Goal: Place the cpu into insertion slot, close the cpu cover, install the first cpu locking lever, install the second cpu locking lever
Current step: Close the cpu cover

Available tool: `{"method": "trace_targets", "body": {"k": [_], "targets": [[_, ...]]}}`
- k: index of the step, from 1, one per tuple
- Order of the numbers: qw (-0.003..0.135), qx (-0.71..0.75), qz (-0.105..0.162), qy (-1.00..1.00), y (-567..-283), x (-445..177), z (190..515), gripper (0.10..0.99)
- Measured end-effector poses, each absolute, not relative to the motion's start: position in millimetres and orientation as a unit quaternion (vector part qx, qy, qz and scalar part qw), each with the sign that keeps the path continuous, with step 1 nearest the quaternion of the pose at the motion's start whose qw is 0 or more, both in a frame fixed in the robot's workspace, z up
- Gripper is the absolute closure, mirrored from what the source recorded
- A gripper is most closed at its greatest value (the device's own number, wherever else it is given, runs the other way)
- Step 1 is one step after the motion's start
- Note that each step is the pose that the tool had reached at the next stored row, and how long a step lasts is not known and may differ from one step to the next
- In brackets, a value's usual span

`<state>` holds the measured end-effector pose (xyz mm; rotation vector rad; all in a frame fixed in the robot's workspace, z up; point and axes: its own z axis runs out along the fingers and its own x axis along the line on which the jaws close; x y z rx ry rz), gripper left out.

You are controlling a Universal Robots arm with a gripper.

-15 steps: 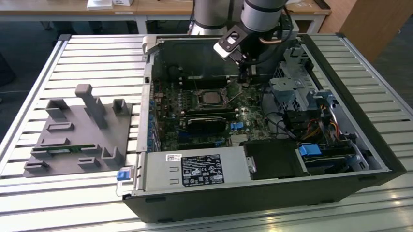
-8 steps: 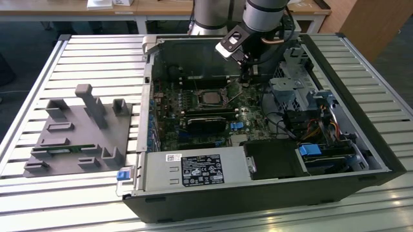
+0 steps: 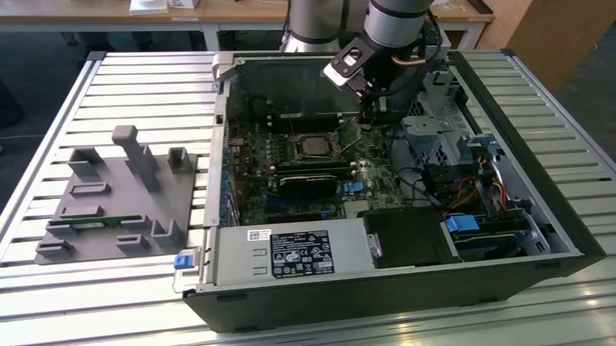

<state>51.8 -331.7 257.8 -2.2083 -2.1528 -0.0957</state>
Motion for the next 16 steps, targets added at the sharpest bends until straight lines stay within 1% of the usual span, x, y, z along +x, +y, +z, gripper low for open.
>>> {"method": "trace_targets", "body": {"k": [16], "targets": [[0.028,-0.715,-0.030,-0.697,-329.7,59.9,254.7,0.980]]}}
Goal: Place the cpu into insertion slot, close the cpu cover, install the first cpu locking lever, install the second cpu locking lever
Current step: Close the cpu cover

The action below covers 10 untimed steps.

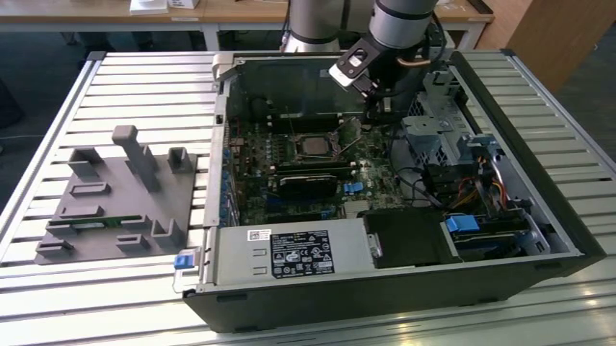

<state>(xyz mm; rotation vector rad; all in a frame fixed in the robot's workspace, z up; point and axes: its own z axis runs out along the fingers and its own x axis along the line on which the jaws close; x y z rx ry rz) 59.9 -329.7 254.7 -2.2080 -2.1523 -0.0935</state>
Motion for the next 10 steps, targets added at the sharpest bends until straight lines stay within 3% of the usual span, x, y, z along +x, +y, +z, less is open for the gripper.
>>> {"method": "trace_targets", "body": {"k": [10], "targets": [[0.030,-0.716,-0.028,-0.697,-329.2,63.0,249.2,0.980]]}}
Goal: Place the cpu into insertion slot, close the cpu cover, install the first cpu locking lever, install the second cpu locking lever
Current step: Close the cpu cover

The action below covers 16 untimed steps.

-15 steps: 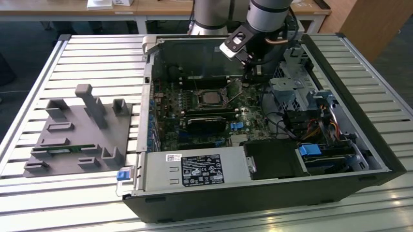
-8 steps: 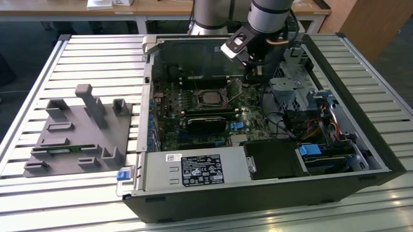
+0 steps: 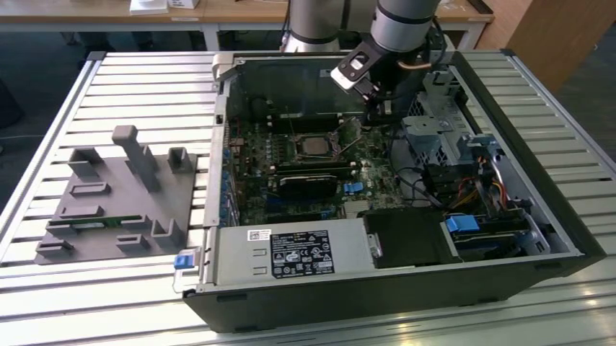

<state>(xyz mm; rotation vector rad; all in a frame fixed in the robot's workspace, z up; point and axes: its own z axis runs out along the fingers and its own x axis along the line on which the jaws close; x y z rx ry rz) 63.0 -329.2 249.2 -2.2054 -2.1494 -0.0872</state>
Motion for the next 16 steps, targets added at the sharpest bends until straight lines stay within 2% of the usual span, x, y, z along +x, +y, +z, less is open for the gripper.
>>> {"method": "trace_targets", "body": {"k": [16], "targets": [[0.031,-0.715,-0.028,-0.697,-329.2,60.5,247.8,0.980]]}}
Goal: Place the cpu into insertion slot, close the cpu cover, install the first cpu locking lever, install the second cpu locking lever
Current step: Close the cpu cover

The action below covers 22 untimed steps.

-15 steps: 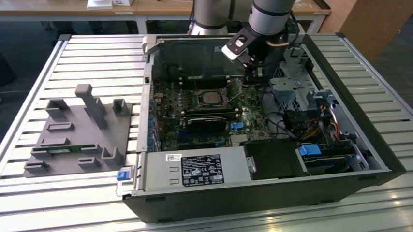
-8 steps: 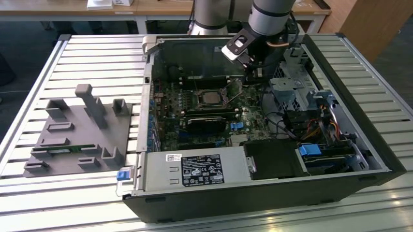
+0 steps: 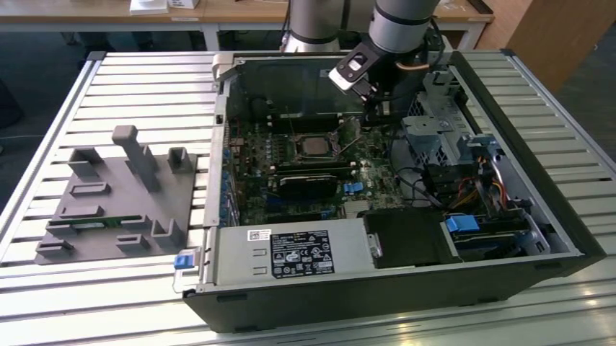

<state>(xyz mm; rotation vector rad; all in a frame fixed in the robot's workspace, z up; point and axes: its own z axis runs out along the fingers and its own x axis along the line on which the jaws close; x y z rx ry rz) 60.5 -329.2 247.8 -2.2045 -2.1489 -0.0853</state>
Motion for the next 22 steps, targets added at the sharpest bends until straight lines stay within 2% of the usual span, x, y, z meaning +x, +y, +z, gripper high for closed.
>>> {"method": "trace_targets", "body": {"k": [22], "targets": [[0.031,-0.715,-0.028,-0.697,-329.2,56.3,247.8,0.980]]}}
